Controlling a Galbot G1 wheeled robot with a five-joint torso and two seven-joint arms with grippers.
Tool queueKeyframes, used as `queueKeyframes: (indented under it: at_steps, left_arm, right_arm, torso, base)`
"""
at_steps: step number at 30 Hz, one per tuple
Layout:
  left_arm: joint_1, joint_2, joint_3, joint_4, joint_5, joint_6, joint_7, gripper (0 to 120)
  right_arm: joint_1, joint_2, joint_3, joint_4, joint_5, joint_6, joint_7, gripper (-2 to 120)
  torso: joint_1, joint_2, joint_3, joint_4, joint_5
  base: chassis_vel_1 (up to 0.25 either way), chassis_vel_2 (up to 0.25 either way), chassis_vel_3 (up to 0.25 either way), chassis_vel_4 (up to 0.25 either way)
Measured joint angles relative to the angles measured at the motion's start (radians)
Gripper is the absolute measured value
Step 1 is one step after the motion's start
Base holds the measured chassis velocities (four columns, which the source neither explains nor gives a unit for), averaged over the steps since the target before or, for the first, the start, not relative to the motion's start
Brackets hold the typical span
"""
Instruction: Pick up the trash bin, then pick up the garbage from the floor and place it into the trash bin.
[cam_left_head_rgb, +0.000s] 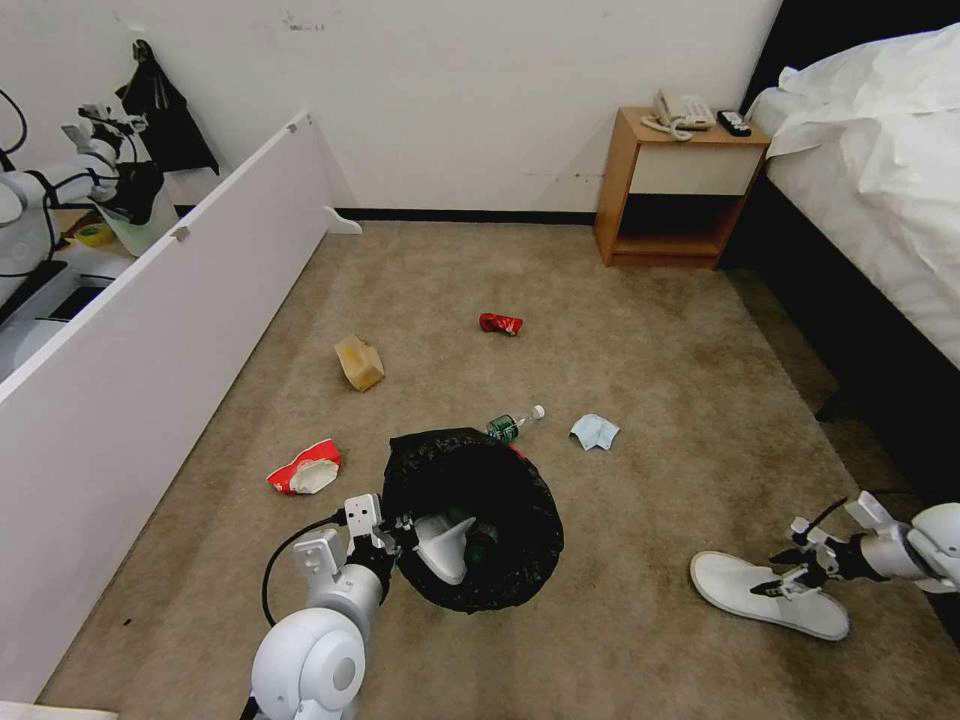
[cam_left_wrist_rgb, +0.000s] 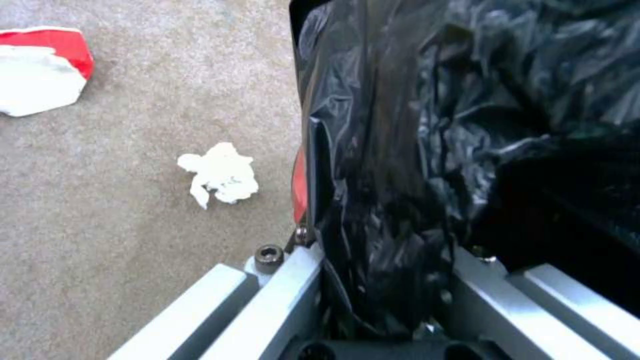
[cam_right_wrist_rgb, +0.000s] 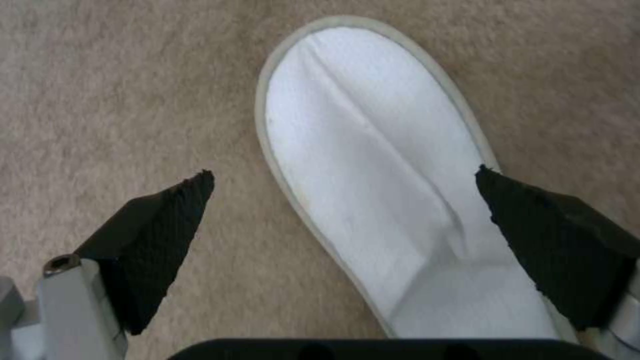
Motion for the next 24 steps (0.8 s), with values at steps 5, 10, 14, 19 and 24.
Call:
queueKeyframes:
  at_steps: [5, 10, 14, 19, 24]
  left_arm:
    - [-0.002, 0.002, -0.001, 0.001, -0.004, -0.001, 0.000, 0]
    - [-0.006, 0.004, -0.003, 0.006, -0.010, -0.001, 0.000, 0]
    - [-0.012, 0.010, -0.005, 0.012, -0.020, -0.001, 0.000, 0]
    - [-0.020, 0.016, -0.009, 0.018, -0.032, -0.001, -0.001, 0]
    - [-0.025, 0.022, -0.011, 0.021, -0.043, -0.001, -0.003, 0]
  right_arm:
    - [0.021, 0.036, -0.019, -0.031, -0.012, 0.006, 0.001, 100]
    - [0.033, 0.061, -0.028, -0.059, -0.024, 0.013, 0.002, 100]
    - [0.034, 0.083, -0.030, -0.078, -0.036, 0.015, 0.005, 100]
    - [0.034, 0.101, -0.029, -0.097, -0.055, 0.016, 0.008, 100]
    - [0.034, 0.114, -0.027, -0.113, -0.082, 0.016, 0.014, 83]
  torso:
    - [0.000, 0.000, 0.000, 0.0000, 0.0000]
    - [0.000, 0.000, 0.000, 0.0000, -0.0001]
    - [0.000, 0.000, 0.000, -0.0002, 0.0000]
    - [0.000, 0.000, 0.000, -0.0002, -0.0001]
    - [0.000, 0.000, 0.000, -0.0001, -0.0001]
  base:
    - [0.000, 0.000, 0.000, 0.000]
    - [0.000, 0.000, 0.000, 0.000]
    - [0.000, 0.000, 0.000, 0.000]
    - [0.000, 0.000, 0.000, 0.000]
    - [0.000, 0.000, 0.000, 0.000]
